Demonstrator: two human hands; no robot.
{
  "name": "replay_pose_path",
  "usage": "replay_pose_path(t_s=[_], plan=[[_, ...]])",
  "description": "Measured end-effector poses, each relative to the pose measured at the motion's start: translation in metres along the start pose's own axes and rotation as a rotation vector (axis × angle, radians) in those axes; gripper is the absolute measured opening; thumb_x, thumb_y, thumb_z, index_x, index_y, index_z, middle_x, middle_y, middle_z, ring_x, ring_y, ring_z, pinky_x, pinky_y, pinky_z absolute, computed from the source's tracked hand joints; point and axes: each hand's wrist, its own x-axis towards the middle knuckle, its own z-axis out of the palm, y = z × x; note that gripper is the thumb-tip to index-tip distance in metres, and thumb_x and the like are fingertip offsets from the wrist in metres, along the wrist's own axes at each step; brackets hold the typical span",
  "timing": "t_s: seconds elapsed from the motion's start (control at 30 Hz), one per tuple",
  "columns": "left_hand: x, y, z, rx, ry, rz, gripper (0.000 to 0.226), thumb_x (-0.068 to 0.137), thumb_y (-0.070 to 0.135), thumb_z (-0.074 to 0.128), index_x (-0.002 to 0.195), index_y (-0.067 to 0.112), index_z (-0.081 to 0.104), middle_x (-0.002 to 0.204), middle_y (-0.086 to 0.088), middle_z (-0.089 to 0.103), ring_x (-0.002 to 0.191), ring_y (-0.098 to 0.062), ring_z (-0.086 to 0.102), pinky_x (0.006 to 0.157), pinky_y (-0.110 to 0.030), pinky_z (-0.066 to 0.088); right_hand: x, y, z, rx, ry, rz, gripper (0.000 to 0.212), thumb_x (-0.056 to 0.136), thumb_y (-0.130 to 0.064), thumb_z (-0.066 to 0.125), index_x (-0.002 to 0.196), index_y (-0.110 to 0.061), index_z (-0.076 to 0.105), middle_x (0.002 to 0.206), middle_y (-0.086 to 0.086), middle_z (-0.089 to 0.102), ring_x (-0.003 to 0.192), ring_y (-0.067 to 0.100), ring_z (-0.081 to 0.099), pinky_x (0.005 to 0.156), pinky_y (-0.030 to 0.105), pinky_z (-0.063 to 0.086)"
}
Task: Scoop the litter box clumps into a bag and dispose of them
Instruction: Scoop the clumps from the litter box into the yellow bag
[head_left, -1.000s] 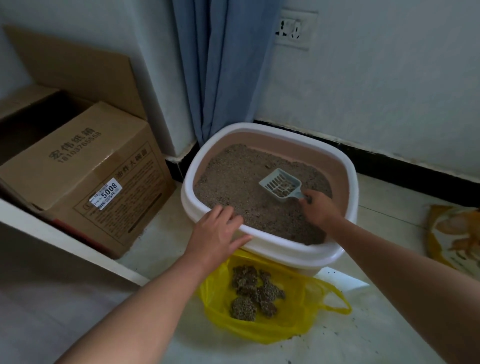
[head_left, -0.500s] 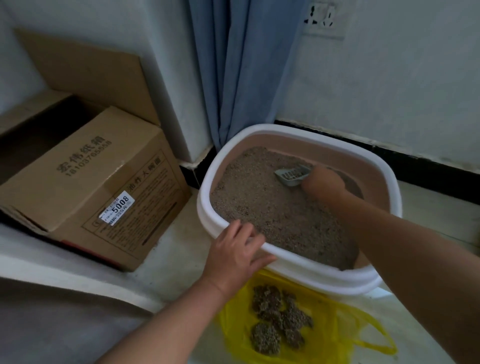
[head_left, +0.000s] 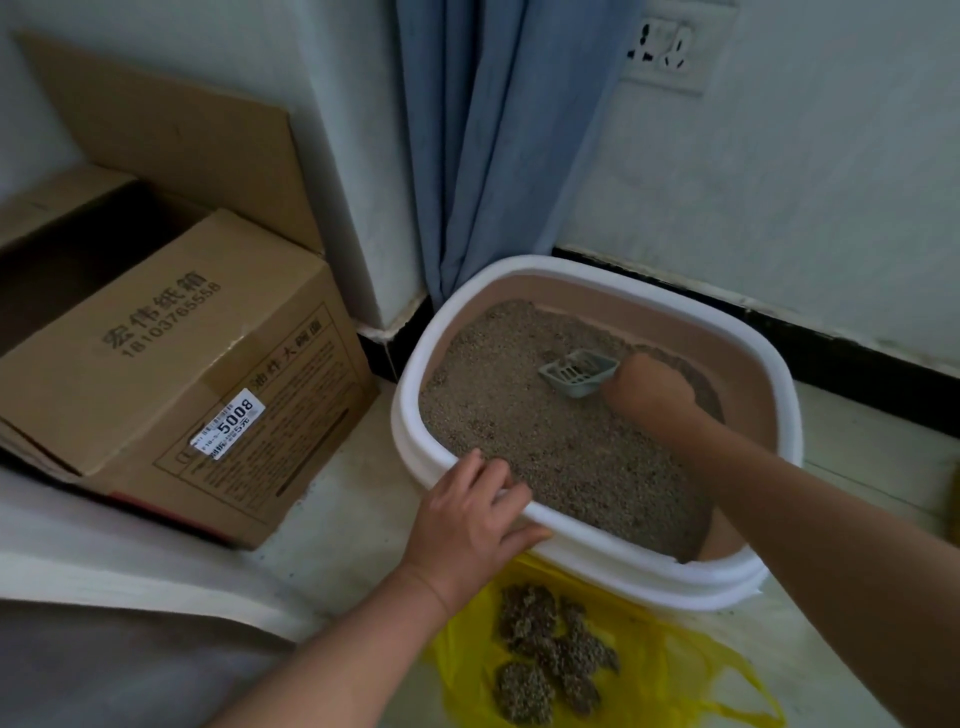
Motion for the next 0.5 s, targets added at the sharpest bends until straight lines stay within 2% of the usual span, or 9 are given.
replay_pose_path(t_s=[0.1,0.2,0.3,0.37,0.5], plan=[[0.000,0.000,0.001,-0.004,0.000,-0.001,0.041,0.092,0.060,0.059,0.092,0.019,0.065,0.088,0.001,0.054,0.088,-0.024,0.056,0.097,-0.043,0.051,0.005,-0.011,-0.001,0.018,-0.009,0.003,0.013,0.096,-0.022,0.052,0.100,-0.009,0.052,0.088,0.008,0.061,0.079,0.025,0.064,0.067,0.036,0.054],[0.000,0.000,0.001,-0.017,0.005,-0.010,0.041,0.092,0.060,0.060,0.092,0.019,0.065,0.088,0.001,0.054,0.088,-0.023,0.056,0.098,-0.043,0.051,0.015,-0.029,-0.007,0.047,-0.035,-0.007,0.013,0.095,-0.016,0.052,0.092,-0.006,0.060,0.076,0.007,0.058,0.070,0.022,0.060,0.061,0.032,0.048],[0.000,0.000,0.000,-0.019,0.007,-0.013,0.040,0.091,0.059,0.061,0.091,0.019,0.064,0.088,0.002,0.053,0.088,-0.023,0.057,0.098,-0.043,0.052,0.024,-0.047,-0.007,0.068,-0.026,-0.022,0.018,0.095,-0.015,0.051,0.083,-0.007,0.061,0.072,0.007,0.055,0.067,0.021,0.056,0.060,0.033,0.045],[0.000,0.001,0.001,-0.019,0.015,-0.013,0.040,0.091,0.059,0.062,0.090,0.019,0.065,0.087,0.001,0.054,0.086,-0.023,0.057,0.098,-0.043,0.051,0.030,-0.059,0.000,0.117,-0.007,-0.019,0.015,0.094,-0.017,0.054,0.091,-0.006,0.063,0.075,0.006,0.056,0.075,0.024,0.060,0.064,0.034,0.048],[0.000,0.000,0.002,-0.024,0.033,-0.016,0.039,0.092,0.057,0.062,0.090,0.018,0.066,0.088,0.000,0.055,0.086,-0.023,0.056,0.100,-0.043,0.050,0.032,-0.078,0.019,0.234,-0.017,-0.014,0.020,0.097,-0.016,0.052,0.112,-0.006,0.060,0.097,0.010,0.060,0.093,0.028,0.063,0.073,0.036,0.051]])
